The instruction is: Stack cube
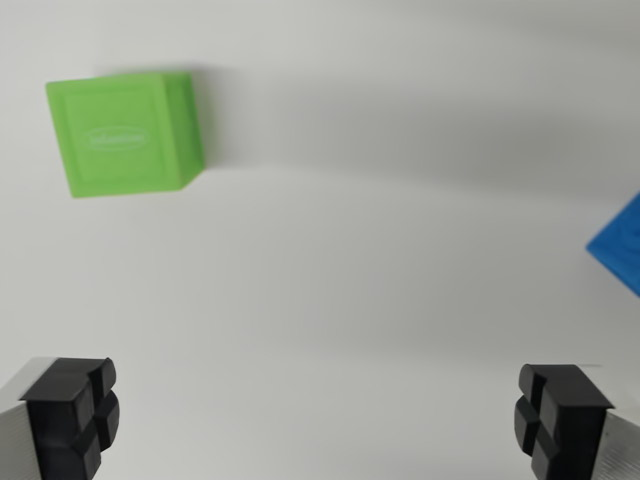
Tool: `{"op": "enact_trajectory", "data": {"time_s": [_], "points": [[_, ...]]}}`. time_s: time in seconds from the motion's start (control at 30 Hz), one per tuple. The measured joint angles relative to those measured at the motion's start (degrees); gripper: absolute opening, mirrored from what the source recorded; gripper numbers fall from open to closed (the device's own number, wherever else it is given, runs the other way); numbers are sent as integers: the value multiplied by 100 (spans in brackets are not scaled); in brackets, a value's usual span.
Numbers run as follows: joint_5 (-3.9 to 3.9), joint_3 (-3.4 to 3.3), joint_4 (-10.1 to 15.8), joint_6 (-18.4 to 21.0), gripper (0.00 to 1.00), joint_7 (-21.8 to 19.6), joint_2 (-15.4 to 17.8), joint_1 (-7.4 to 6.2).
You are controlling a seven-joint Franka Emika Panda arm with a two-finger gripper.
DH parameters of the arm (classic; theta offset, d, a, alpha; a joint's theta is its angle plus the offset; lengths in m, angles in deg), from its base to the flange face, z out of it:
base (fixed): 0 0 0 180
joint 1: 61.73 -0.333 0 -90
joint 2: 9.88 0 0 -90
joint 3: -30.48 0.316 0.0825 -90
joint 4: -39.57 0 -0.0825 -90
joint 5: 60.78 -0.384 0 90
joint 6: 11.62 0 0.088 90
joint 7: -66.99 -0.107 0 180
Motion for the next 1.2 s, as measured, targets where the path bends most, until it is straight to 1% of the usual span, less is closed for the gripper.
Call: {"op": "enact_trajectory", "data": {"time_s": [0.17, 0.53, 1.03, 1.1, 1.2], "points": [[0, 39, -57, -148, 100, -37, -185, -100], [3, 95, -253, -422, 100, -115, -616, -335], [8, 118, -679, -761, 100, -194, -1316, -722], [8, 116, -691, -838, 100, -198, -1397, -747], [8, 105, -692, -944, 100, -198, -1508, -749]]}}
